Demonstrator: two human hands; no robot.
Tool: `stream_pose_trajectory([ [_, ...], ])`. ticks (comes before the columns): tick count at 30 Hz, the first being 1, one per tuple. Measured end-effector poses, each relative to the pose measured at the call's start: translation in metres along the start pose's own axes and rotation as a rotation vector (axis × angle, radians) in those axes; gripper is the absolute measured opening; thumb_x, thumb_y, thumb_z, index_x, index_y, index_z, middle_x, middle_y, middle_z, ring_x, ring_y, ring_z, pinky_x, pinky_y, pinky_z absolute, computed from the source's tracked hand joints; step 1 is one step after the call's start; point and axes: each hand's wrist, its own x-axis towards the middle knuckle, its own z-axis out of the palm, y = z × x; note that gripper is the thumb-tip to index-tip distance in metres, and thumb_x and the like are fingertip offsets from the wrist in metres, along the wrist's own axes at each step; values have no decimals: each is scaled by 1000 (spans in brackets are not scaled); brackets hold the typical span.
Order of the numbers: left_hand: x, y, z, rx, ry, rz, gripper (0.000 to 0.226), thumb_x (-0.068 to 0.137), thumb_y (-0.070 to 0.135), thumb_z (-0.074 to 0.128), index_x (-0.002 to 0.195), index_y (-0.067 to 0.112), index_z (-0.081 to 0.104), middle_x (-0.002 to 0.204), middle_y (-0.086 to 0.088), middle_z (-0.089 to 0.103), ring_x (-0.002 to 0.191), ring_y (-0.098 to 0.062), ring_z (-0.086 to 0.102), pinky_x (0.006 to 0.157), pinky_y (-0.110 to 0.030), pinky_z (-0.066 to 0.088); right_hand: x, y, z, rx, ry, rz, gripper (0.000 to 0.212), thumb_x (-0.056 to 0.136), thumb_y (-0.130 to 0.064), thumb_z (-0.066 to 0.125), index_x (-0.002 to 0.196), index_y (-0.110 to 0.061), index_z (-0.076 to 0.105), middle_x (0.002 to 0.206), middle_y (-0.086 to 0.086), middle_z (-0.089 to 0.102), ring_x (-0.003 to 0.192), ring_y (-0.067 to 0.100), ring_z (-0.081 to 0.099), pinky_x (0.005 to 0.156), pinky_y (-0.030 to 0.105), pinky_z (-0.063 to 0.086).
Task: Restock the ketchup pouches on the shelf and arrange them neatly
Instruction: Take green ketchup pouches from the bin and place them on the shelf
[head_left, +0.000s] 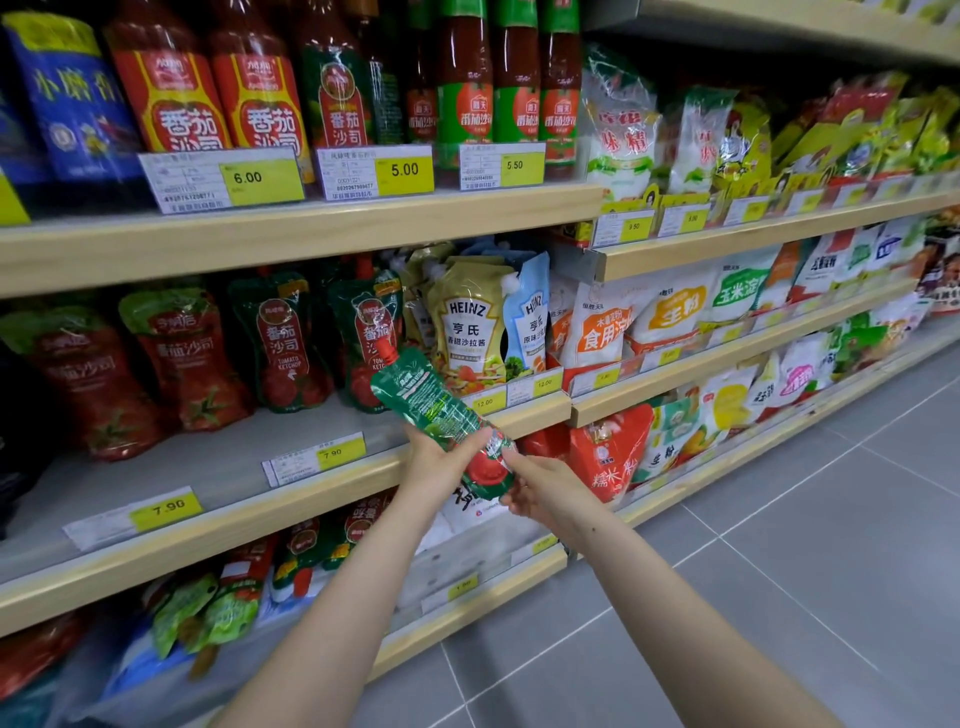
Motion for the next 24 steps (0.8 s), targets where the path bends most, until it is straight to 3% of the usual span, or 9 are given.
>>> stream_pose_trajectory([
  [4,-1,-2,1,-94,-16,-2,83,54,44,83,122,22,40,114,-2,63,103,-24,62,92,-50,50,0,0,5,2,79,-68,44,90,-27,57,109,12,57,72,12,54,55,13,50,60,23,43],
  [7,5,-3,-1,-103,-24,18,72,64,29,84,120,17,42,112,-4,63,102,-25,62,91,-51,50,-1,-3,6,25,46,-63,35,91,-24,57,105,8,60,79,15,53,55,12,49,60,23,40],
  [11,4,-3,3,-144,31,-37,74,65,35,82,118,15,35,114,-6,59,103,-28,61,91,-51,50,0,-8,5,50,28,-66,22,88,-24,61,89,-2,61,64,6,51,47,8,47,54,20,38],
  [15,4,-7,1,-138,41,-50,66,68,33,81,113,17,35,114,-6,59,102,-27,62,92,-49,50,0,-5,4,28,158,-87,29,79,-26,72,68,-9,51,56,2,46,50,12,46,56,23,41],
  [19,1,-10,1,-122,34,-37,65,68,29,82,114,14,39,119,-11,59,105,-30,60,90,-50,51,-3,-3,2,118,114,-83,25,79,-19,72,68,-10,52,67,7,55,58,14,50,58,19,49],
  [22,-2,-7,3,-180,8,-40,77,61,33,84,119,11,39,119,-12,60,103,-31,62,88,-52,52,-5,-6,3,170,76,-106,15,82,-14,68,78,-5,57,80,12,63,66,15,59,62,18,53],
  [24,-2,-4,3,-137,11,-33,85,52,40,85,118,12,38,116,-11,61,101,-30,63,88,-51,52,-5,-6,5,205,53,-101,13,84,-11,66,76,-5,58,69,5,63,61,11,58,60,16,52],
])
